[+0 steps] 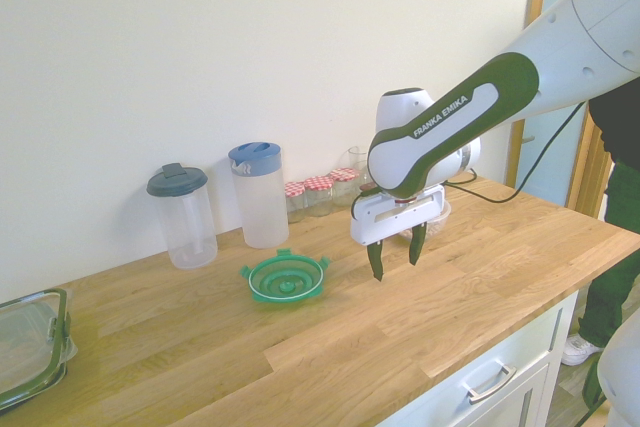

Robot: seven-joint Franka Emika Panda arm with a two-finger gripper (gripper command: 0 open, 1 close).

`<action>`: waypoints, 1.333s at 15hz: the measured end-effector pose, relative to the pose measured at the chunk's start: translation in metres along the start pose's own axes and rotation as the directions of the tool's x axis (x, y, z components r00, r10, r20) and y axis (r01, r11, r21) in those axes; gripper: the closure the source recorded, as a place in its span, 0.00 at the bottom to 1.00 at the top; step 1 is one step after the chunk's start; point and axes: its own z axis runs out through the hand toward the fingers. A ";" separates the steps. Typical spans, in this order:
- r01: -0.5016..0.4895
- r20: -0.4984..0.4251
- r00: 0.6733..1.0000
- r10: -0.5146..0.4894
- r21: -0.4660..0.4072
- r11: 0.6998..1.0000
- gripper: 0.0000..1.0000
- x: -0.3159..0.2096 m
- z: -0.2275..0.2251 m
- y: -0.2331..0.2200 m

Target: Cover the lid of food container

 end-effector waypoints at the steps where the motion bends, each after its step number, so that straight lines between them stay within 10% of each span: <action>1: 0.000 0.001 1.000 0.000 -0.001 1.000 0.00 0.000 0.000 0.000; 12: -0.039 0.294 0.953 -0.070 0.349 0.936 0.00 0.064 0.015 -0.062; 20: -0.039 0.334 0.935 -0.115 0.422 0.906 0.00 0.069 0.047 -0.104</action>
